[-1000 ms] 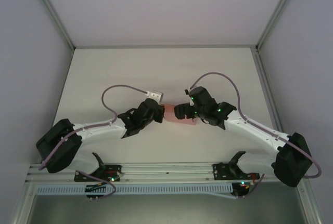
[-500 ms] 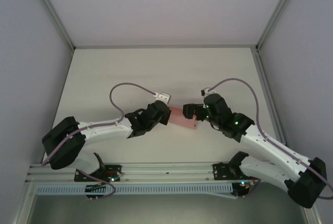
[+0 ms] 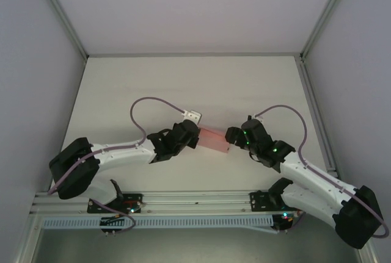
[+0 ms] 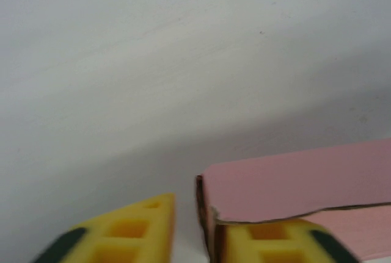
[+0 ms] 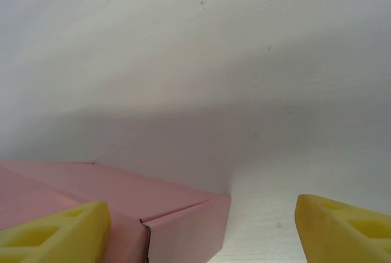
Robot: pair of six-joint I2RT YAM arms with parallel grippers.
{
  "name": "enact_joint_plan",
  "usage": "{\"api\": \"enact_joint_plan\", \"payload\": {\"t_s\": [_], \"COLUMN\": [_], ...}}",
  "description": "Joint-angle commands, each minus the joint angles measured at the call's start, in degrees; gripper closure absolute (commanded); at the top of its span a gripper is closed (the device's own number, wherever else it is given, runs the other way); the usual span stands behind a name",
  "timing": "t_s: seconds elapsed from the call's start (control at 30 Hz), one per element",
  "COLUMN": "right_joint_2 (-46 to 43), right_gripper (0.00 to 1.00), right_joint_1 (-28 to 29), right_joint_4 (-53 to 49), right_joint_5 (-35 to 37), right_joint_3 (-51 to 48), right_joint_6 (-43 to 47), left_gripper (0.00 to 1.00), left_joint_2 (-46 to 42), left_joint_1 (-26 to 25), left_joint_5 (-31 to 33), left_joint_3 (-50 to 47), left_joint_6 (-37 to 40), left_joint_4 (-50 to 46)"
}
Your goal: Assemble paper box
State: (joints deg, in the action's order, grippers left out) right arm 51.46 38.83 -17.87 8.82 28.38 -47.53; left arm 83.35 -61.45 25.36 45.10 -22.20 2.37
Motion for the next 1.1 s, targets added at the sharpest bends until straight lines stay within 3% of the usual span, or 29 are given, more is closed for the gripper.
{"api": "enact_joint_plan", "payload": {"t_s": [0.0,0.27,0.33,0.53,0.63,0.8,0.93,1.07], "right_joint_2": [1.24,0.97,1.18,4.04,5.11,7.23,9.33,9.93], "right_gripper": [0.21,0.22,0.25,0.29,0.3,0.33,0.34,0.36], "right_joint_1": [-0.09,-0.06,-0.18,-0.15,-0.12,-0.16,-0.26,-0.25], "right_joint_4": [1.82,3.48,3.77,4.97,3.97,6.44,8.6,10.39], "right_joint_5": [-3.83,-3.77,-3.98,-6.29,-4.54,-3.39,-2.26,-2.53], "right_joint_3": [-3.91,-6.58,-7.17,-8.3,-8.43,-9.03,-8.99,-9.14], "right_joint_6": [-2.93,-4.59,-4.59,-4.09,-3.53,0.22,2.81,3.74], "left_gripper": [0.58,0.05,0.0,0.0,0.0,0.0,0.02,0.14], "left_joint_2": [-2.04,-5.16,-5.43,-6.78,-8.34,-7.76,-4.68,-2.81], "left_joint_1": [-0.54,-0.22,0.08,3.07,10.24,22.28,23.47,24.74], "left_joint_5": [-5.27,-12.86,-12.97,-18.58,-24.68,-42.5,-47.87,-49.5], "left_joint_3": [-0.11,5.92,7.4,9.75,8.71,2.19,0.98,-1.28], "left_joint_6": [1.63,4.01,4.43,1.2,-4.44,-10.04,-9.18,-10.26], "left_joint_4": [-8.11,-18.9,-21.43,-21.99,-20.62,-8.8,-6.25,-4.88]}}
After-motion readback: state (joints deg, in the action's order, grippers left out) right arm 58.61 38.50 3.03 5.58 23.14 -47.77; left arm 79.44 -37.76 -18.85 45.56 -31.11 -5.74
